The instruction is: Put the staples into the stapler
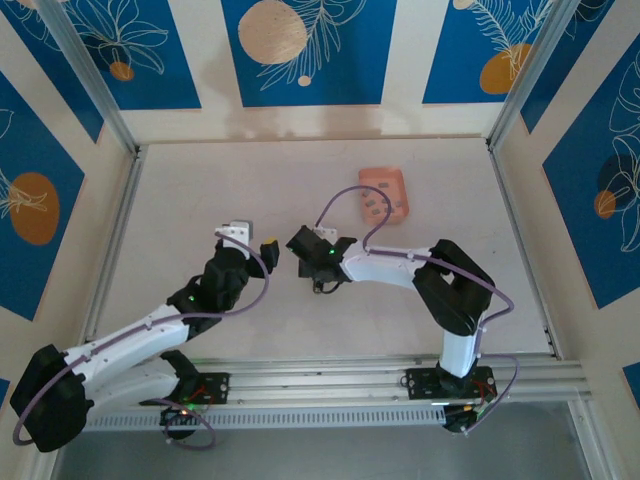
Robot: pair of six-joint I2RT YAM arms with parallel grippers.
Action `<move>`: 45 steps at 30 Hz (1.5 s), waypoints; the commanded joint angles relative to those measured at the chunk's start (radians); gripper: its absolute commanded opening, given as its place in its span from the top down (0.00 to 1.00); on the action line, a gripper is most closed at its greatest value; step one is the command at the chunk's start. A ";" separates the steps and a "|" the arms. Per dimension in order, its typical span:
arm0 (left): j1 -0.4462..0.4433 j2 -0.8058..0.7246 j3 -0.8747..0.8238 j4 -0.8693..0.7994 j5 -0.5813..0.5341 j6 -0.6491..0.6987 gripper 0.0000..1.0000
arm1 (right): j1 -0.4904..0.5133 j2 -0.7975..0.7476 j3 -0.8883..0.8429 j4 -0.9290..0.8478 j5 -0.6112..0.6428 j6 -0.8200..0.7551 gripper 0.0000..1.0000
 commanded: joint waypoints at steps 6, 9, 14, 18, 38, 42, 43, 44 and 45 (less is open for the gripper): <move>-0.006 0.023 0.043 -0.044 0.011 -0.008 0.21 | -0.080 -0.233 0.052 -0.131 -0.001 -0.158 0.38; -0.005 0.050 0.051 -0.042 0.035 -0.014 0.21 | -0.192 -0.256 0.094 -0.220 -0.072 -0.229 0.32; -0.003 0.098 0.069 -0.043 0.045 -0.019 0.20 | -0.435 -0.221 0.170 -0.332 -0.215 -0.331 0.27; 0.002 0.141 0.094 -0.036 0.044 -0.017 0.20 | -0.619 -0.157 0.199 -0.344 -0.310 -0.379 0.23; 0.017 0.333 0.213 -0.026 0.063 -0.028 0.19 | -0.859 0.295 0.485 -0.371 -0.482 -0.470 0.24; 0.017 0.358 0.225 -0.031 0.071 -0.041 0.19 | -0.871 0.318 0.490 -0.391 -0.472 -0.486 0.26; 0.017 0.362 0.226 -0.029 0.073 -0.043 0.19 | -0.872 0.316 0.486 -0.394 -0.468 -0.491 0.27; 0.017 0.367 0.228 -0.027 0.074 -0.045 0.19 | -0.871 0.314 0.481 -0.397 -0.458 -0.499 0.28; 0.016 0.371 0.229 -0.027 0.074 -0.045 0.19 | -0.870 0.308 0.474 -0.399 -0.447 -0.508 0.28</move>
